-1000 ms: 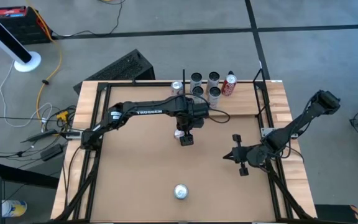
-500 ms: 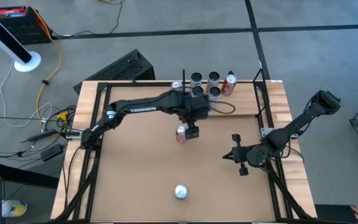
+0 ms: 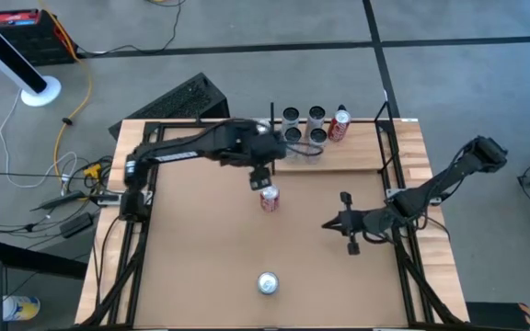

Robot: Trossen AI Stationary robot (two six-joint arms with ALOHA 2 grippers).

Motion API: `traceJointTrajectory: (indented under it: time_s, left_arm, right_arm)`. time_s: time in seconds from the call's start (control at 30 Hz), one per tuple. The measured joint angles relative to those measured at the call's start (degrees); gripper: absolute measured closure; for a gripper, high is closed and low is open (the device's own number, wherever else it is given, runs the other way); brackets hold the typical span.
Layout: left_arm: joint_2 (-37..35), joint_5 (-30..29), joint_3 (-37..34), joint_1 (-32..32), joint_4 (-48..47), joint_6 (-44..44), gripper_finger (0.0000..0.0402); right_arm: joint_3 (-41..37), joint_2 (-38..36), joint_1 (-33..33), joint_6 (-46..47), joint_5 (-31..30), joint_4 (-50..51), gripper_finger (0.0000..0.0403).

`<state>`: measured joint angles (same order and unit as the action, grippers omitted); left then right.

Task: Place canned beverage on shelf
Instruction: Put the red soda can on the shelf

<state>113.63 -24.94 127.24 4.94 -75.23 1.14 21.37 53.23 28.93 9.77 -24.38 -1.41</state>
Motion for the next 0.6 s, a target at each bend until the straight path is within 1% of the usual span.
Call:
traceJointTrajectory:
  time_s: [0.07, 0.13, 0.2, 0.27, 0.33, 0.43, 0.53, 0.6]
  left_arm:
    - [-3.91, -3.56, -5.16, -0.84, 0.64, 1.26, 0.0081]
    - [-9.16, -6.06, -12.20, -1.60, 3.01, 2.56, 0.0081]
    - [-15.65, -7.41, -21.22, -2.20, 8.56, 3.04, 0.0081]
    - [-22.91, -7.88, -32.38, -2.57, 16.98, 2.90, 0.0081]
    - [-30.46, -7.07, -44.71, -2.63, 28.27, 1.72, 0.0081]
    - [-42.03, -5.20, -64.70, -2.34, 47.74, -0.48, 0.0081]
    - [-50.43, -2.18, -84.43, -1.62, 73.22, -3.08, 0.0081]
    - [-53.57, 0.99, -95.81, -0.89, 92.31, -5.77, 0.0081]
  right_arm:
    - [0.00, 0.18, -0.38, -0.83, -0.05, -0.99, 0.0368]
    - [0.00, 0.82, -0.70, -1.27, -0.09, -2.46, 0.0368]
    - [0.00, 1.68, -1.34, -2.39, -0.11, -4.33, 0.0368]
    - [0.00, 3.00, -2.17, -5.86, -0.15, -8.10, 0.0367]
    - [0.00, 4.67, -3.22, -10.00, -0.17, -12.74, 0.0367]
    - [0.00, 7.89, -5.14, -15.43, -0.17, -22.64, 0.0367]
    - [0.17, 10.95, -7.84, -19.04, -0.12, -32.01, 0.0367]
    - [1.58, 12.04, -10.74, -18.74, 1.13, -33.13, 0.0365]
